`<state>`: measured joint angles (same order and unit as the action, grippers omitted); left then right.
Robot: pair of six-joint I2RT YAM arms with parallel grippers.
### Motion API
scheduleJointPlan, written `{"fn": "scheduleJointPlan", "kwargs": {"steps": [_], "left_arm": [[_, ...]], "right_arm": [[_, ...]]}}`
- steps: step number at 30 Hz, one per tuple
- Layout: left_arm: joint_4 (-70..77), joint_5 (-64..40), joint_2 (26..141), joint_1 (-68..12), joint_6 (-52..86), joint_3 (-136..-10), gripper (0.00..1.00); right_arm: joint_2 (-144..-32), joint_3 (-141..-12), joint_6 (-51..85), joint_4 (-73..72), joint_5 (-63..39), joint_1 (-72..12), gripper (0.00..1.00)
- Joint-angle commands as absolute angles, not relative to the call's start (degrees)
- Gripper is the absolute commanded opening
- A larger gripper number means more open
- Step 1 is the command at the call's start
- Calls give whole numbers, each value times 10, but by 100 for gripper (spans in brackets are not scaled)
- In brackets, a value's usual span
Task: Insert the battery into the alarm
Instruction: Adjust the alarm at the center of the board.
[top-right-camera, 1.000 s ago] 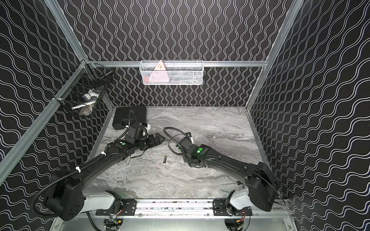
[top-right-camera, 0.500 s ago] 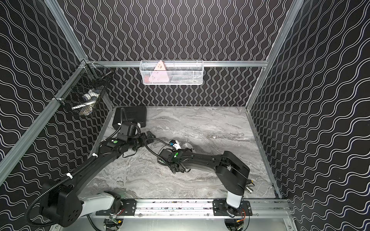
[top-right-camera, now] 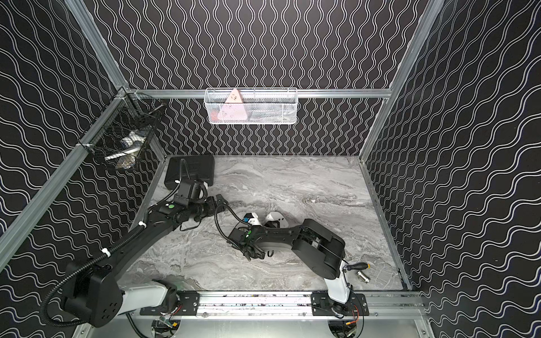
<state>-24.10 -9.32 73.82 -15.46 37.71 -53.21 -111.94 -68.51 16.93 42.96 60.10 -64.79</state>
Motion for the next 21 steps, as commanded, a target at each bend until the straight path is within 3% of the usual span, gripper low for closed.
{"fn": "scheduleJointPlan", "kwargs": {"steps": [1,16,21], "left_arm": [[-226,-131,749,-154,370,-536,99],[-256,-159,744,-154,343,-547,99],[-255,-161,744,-154,339,-548,99]], "right_arm": [[-1138,-685,162,432,582,-653,36],[-1205,-677,157,414,575,-658,42],[-1202,-678,167,417,575,-658,51]]}}
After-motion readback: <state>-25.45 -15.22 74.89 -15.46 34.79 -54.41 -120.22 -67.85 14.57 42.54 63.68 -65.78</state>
